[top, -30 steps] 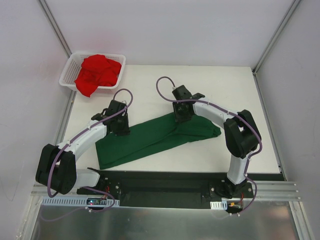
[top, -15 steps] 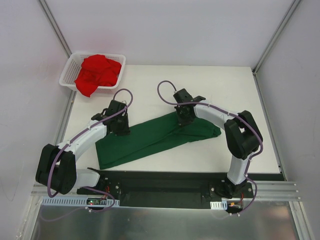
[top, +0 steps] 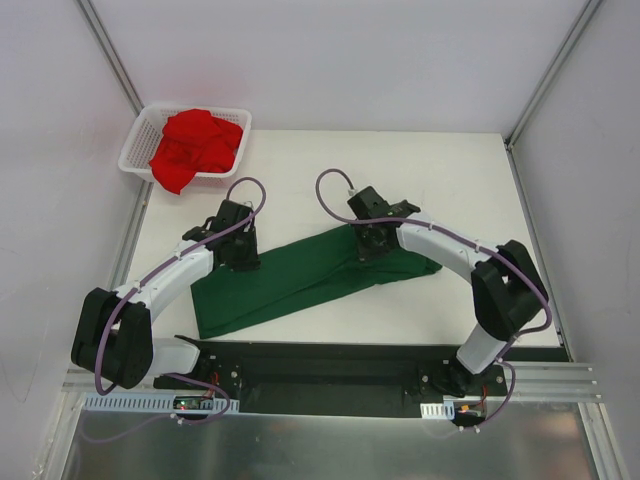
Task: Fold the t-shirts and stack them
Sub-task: Rotate the tshirt 85 degrees
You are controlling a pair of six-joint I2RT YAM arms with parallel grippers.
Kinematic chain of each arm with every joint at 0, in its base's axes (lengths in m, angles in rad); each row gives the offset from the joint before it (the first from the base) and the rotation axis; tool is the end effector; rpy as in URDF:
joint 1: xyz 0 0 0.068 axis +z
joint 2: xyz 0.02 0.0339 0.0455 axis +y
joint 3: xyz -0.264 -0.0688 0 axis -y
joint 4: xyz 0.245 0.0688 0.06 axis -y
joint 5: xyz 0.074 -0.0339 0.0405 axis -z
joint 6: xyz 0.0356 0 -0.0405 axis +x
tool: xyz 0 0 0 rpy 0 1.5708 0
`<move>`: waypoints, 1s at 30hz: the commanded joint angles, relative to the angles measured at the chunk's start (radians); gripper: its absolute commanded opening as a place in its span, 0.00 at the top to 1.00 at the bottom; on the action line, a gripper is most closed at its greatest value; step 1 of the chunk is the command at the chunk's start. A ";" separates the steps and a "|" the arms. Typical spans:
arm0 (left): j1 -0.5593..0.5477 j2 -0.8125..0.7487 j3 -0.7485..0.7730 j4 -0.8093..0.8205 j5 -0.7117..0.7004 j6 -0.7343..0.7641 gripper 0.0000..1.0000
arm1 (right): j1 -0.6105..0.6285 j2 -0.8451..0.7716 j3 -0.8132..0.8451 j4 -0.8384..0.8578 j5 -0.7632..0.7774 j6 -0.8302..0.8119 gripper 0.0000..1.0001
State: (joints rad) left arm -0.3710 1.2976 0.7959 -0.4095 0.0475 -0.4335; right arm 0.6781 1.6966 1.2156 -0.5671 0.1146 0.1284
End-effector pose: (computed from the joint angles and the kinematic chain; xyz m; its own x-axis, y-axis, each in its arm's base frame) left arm 0.2413 -0.0957 0.2159 -0.8319 -0.1266 -0.5404 0.0439 0.9556 -0.2915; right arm 0.2772 0.2181 0.2205 -0.7433 -0.4354 -0.5078 -0.4876 0.8724 -0.0343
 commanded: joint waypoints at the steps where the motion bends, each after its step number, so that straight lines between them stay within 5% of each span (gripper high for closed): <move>1: 0.009 -0.014 0.011 -0.023 0.009 0.007 1.00 | 0.037 -0.069 -0.027 -0.048 0.023 0.042 0.99; 24: 0.009 -0.029 -0.001 -0.023 0.012 0.010 1.00 | 0.238 -0.077 -0.077 -0.140 0.132 0.151 0.99; 30: 0.009 -0.029 -0.001 -0.023 0.017 0.010 1.00 | 0.264 -0.104 -0.082 -0.174 0.187 0.172 0.71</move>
State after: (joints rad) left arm -0.3710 1.2972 0.7959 -0.4095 0.0483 -0.4332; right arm 0.9207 1.6611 1.1400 -0.6796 0.2455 0.2661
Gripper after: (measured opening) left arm 0.003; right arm 0.212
